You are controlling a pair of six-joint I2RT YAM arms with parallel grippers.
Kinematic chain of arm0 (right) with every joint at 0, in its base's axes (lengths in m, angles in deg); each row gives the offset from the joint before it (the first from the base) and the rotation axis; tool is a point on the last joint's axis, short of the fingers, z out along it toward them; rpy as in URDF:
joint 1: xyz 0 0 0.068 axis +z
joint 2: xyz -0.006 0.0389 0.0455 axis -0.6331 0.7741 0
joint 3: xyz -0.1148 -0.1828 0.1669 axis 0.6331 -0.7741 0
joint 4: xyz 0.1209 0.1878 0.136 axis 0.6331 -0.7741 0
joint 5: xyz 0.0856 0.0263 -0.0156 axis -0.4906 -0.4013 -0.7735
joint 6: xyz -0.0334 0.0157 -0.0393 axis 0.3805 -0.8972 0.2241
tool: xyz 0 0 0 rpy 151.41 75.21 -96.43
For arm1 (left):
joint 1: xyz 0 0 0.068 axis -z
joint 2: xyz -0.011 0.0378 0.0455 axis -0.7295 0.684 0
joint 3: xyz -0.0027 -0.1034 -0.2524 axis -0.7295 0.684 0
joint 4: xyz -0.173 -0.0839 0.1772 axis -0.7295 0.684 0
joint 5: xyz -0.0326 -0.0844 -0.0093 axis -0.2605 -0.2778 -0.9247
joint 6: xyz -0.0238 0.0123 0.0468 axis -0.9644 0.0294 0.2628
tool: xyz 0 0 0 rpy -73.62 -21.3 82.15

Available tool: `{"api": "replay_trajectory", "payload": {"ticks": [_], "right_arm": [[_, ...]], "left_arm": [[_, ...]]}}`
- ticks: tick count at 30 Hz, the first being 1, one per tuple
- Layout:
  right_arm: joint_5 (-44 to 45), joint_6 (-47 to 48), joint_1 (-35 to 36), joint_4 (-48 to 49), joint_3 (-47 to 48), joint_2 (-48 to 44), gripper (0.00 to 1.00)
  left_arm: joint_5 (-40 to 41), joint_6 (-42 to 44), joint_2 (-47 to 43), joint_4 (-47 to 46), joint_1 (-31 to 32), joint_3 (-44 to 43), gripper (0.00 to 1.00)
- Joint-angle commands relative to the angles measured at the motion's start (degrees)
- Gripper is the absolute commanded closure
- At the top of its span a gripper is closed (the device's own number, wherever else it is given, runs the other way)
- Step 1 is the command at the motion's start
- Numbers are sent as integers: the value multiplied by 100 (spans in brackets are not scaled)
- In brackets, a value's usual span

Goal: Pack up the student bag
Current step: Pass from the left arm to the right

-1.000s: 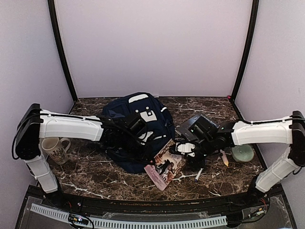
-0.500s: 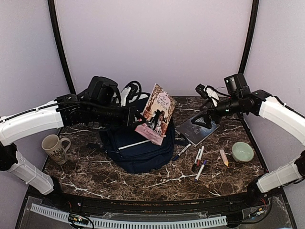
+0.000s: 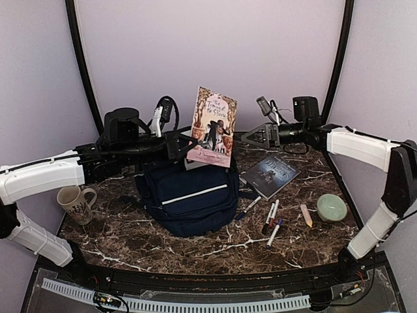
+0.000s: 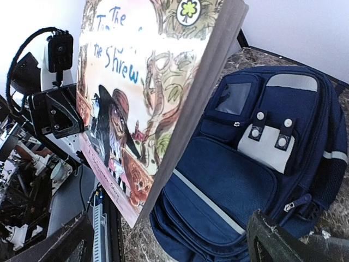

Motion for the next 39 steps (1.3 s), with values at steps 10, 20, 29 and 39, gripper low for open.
{"api": "replay_trajectory", "payload": {"ticks": [10,20,29,39], "right_arm": [[-1251,-3821,627,4647,-165,894,5],[-1758,-6192,711,7391,-593,833,31],[-839,-3486,730,3374,-170,357,69],[-529,-3418,739,2973,324,792,79]], "left_arm": [[-1088,-478,42,-1824,-191,331,100],[-274,-419,32,-1407,-405,523,100],[-222,-545,116,-1641,-415,773,100],[-517,-653,232,-1844,-415,887,100]]}}
